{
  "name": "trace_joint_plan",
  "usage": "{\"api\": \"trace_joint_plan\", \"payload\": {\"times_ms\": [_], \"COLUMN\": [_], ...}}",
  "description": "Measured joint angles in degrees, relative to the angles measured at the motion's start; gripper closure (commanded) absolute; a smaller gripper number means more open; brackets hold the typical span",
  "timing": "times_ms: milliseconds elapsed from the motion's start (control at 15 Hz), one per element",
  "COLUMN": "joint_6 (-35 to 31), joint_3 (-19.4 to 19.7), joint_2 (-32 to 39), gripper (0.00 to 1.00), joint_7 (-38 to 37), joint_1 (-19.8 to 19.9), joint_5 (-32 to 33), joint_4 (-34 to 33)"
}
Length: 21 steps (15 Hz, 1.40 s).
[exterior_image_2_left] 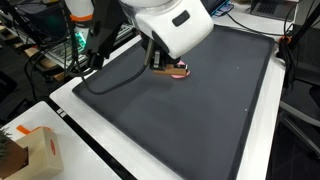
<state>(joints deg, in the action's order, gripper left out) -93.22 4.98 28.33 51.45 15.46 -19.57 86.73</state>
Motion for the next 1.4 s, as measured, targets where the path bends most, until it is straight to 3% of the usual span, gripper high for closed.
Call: {"api": "trace_joint_plan", "payload": {"times_ms": [733,1400], "joint_6": [1.0,0.6], "joint_3": [-2.3,-3.6], "joint_2": [1.3,-3.9], "gripper": [0.77,0.77], "joint_7": [-5.7,-14.1], "joint_1": [-0.9,-6.6], "joint_5": [0.8,8.8], "joint_4": [-2.6,-1.1]}}
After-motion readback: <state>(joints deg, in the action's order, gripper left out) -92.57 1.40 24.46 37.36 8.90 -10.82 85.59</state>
